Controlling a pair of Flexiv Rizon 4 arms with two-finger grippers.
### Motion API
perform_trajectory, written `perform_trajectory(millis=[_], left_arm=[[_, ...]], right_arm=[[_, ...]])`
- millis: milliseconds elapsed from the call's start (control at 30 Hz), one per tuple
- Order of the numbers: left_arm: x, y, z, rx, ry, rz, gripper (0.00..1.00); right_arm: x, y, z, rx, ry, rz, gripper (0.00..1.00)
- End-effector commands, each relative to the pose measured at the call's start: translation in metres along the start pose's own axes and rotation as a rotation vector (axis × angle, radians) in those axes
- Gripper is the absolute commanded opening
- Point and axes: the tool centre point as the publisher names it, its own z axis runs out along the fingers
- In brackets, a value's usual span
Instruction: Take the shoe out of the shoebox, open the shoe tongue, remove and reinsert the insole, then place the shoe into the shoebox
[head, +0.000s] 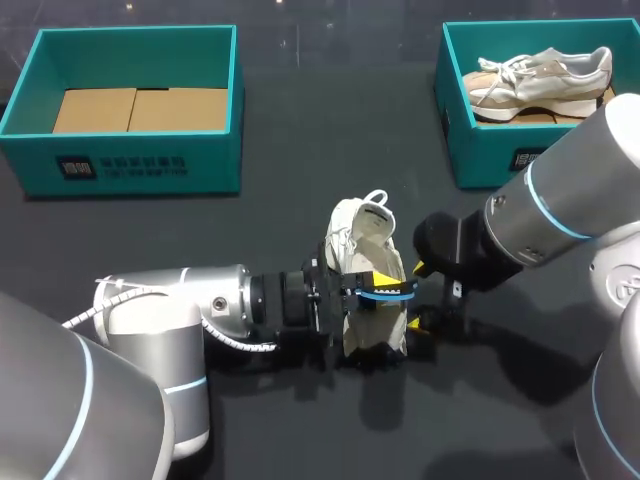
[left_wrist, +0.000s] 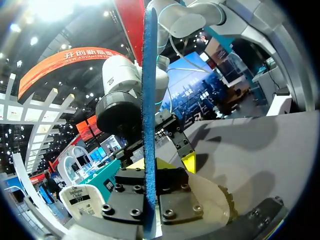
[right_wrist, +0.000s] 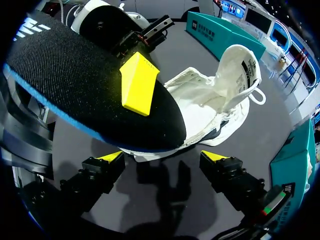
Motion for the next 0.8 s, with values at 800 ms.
perform_trajectory(millis=[800], left_arm=[[-0.006,0.054,-0.009,-0.083,0.002,-0.021,0.00]], right_arm=[[0.002,-0.001,0.000,-0.001,-0.003,0.000,1.00]])
